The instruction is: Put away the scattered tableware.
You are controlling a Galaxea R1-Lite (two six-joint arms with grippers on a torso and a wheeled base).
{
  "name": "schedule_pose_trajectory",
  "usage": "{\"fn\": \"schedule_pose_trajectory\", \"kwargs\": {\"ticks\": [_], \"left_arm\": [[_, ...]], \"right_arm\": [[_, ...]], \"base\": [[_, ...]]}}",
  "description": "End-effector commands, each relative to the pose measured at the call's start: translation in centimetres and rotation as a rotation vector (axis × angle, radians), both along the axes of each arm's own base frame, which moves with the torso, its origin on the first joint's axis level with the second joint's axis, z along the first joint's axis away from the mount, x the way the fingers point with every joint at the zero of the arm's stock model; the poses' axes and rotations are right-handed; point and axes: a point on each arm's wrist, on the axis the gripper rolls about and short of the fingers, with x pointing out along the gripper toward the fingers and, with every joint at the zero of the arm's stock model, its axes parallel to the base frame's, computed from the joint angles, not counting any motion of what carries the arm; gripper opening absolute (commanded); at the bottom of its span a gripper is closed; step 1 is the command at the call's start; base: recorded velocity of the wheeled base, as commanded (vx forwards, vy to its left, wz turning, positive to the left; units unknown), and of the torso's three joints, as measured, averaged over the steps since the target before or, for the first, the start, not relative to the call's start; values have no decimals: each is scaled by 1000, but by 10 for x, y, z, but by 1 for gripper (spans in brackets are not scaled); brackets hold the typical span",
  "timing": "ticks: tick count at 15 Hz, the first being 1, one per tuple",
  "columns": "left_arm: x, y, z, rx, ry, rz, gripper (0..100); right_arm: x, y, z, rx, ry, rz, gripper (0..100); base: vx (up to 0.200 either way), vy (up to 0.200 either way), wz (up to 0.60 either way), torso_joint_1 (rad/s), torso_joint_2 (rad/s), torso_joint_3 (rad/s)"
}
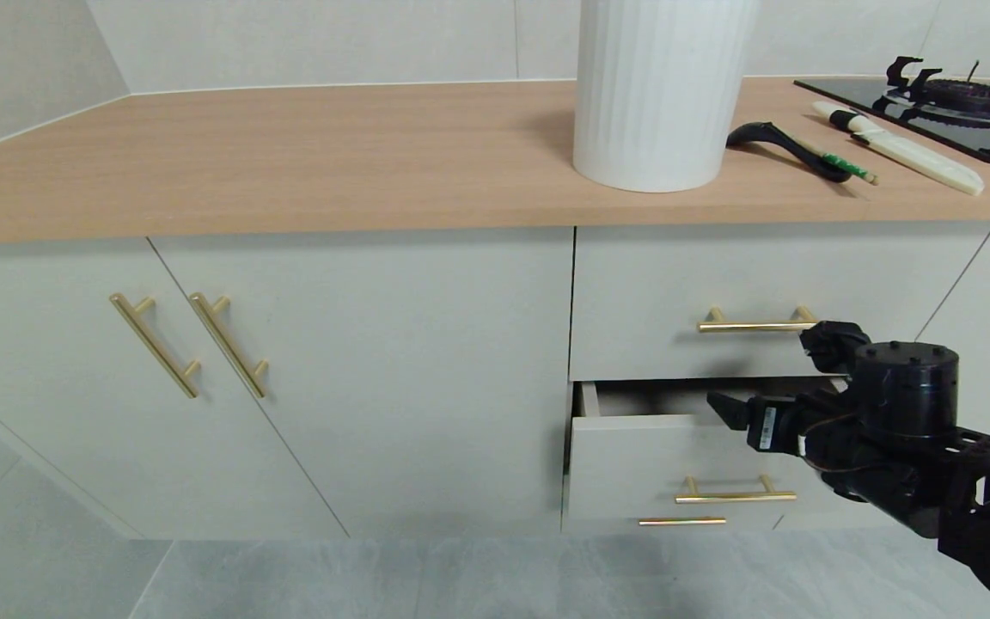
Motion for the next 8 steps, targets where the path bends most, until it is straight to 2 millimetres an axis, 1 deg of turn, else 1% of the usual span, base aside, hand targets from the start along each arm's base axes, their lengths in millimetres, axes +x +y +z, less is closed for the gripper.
{"fn": "schedule_pose_trajectory", "kwargs": {"ticks": [1, 4, 8], "left_arm": [[0, 0, 0, 0, 1, 1, 100], [0, 0, 0, 0, 1, 0, 100], [0, 0, 0, 0, 1, 1, 100]], "right_arm": [[4, 2, -13, -17, 41, -1, 100], [7, 4, -17, -22, 42, -8, 100], [8, 4, -17, -24, 26, -13, 100]], "base": [[0, 0, 0, 0, 0, 0], [0, 0, 0, 0, 0, 0], [0, 0, 0, 0, 0, 0]]}}
